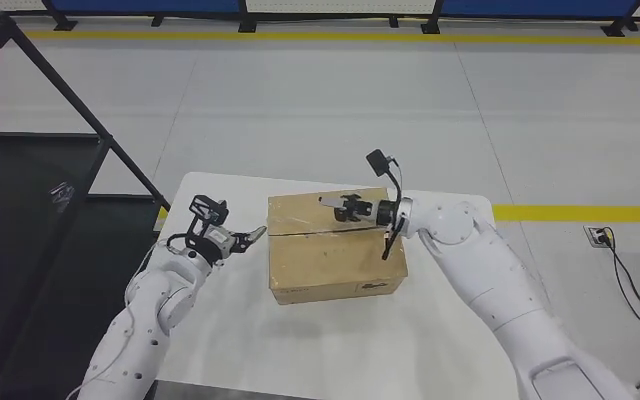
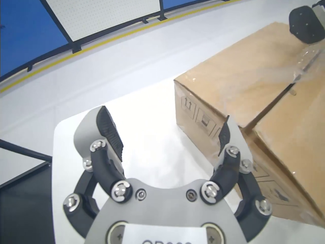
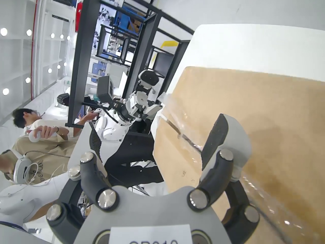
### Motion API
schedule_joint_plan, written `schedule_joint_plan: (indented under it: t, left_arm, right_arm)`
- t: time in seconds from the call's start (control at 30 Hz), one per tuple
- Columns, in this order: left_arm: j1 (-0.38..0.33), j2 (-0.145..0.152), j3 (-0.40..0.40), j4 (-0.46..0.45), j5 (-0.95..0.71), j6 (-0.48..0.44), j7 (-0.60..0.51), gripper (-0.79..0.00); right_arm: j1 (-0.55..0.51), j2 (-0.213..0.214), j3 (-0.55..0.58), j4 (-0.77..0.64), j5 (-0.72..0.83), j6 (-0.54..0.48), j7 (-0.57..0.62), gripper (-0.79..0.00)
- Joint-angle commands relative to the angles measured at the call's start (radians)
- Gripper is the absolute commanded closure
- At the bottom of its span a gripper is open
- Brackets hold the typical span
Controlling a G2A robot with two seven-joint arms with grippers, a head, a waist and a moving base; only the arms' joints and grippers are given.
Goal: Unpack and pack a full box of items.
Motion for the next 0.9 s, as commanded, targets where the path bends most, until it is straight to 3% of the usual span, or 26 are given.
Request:
schedule_joint_plan:
  t: [0.0, 0.17, 0.5, 0.87]
  left_arm:
    - [-0.014, -0.003, 0.008, 0.010, -0.003, -0.003, 0.021, -0.785]
    - [-0.063, -0.007, 0.037, 0.032, 0.067, -0.015, 0.008, -0.785]
    - [-0.174, -0.021, 0.119, 0.103, 0.168, -0.125, 0.017, -0.785]
    - [-0.268, -0.050, 0.213, 0.191, 0.254, -0.099, 0.019, -0.785]
  right_arm:
    - [-0.006, -0.007, -0.012, -0.024, -0.017, -0.011, -0.029, -0.785]
    - [0.009, -0.031, -0.051, -0.029, -0.047, -0.020, -0.069, -0.785]
    - [0.072, -0.089, -0.116, 0.071, -0.105, 0.042, -0.188, -0.785]
    - [0.105, -0.130, -0.114, 0.186, -0.012, 0.030, -0.107, -0.785]
